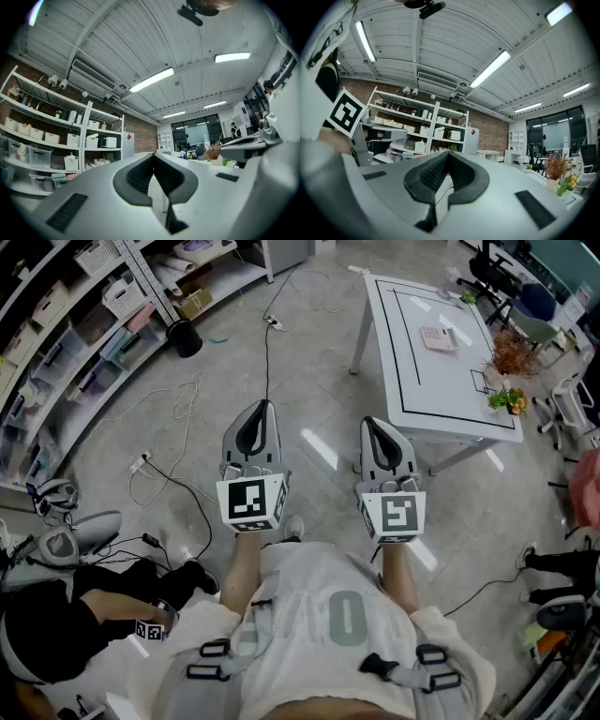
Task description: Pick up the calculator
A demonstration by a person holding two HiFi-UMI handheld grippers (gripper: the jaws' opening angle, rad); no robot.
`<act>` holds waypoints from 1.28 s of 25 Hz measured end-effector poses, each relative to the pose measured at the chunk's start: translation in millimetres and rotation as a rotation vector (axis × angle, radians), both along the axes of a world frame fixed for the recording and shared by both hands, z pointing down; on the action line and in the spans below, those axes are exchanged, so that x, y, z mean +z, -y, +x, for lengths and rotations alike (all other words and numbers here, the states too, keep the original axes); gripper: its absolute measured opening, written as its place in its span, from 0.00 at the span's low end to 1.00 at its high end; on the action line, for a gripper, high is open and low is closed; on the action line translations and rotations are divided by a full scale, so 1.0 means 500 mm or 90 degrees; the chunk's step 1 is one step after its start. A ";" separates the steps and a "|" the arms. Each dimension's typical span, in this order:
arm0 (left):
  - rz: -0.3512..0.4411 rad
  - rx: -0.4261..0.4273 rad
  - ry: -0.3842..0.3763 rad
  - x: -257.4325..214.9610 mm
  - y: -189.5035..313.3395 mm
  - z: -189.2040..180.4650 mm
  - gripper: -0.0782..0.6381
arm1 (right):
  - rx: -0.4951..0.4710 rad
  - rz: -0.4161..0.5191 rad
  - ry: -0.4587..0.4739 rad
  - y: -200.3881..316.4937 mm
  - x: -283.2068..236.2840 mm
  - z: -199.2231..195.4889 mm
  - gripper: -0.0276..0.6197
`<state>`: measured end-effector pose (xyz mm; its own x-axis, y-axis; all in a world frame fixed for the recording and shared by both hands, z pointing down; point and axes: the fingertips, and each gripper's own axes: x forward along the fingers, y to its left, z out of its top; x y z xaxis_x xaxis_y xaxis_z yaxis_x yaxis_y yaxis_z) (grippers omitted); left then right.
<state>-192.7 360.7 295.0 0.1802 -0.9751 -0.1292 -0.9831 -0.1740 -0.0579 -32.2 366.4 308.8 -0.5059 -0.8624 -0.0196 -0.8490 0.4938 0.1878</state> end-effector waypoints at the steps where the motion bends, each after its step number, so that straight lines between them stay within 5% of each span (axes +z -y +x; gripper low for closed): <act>1: -0.001 -0.001 -0.001 0.002 0.003 -0.007 0.14 | -0.002 -0.002 0.000 0.003 0.002 -0.006 0.05; 21: 0.028 -0.018 -0.022 0.011 0.080 -0.208 0.14 | -0.025 0.009 0.014 0.087 0.007 -0.190 0.05; 32: 0.020 -0.007 -0.040 0.039 0.182 -0.295 0.14 | -0.010 0.016 -0.061 0.189 0.028 -0.259 0.05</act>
<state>-340.3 269.7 314.6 0.1605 -0.9722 -0.1706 -0.9867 -0.1626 -0.0020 -161.5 271.9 323.0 -0.5201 -0.8541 0.0074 -0.8187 0.5010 0.2806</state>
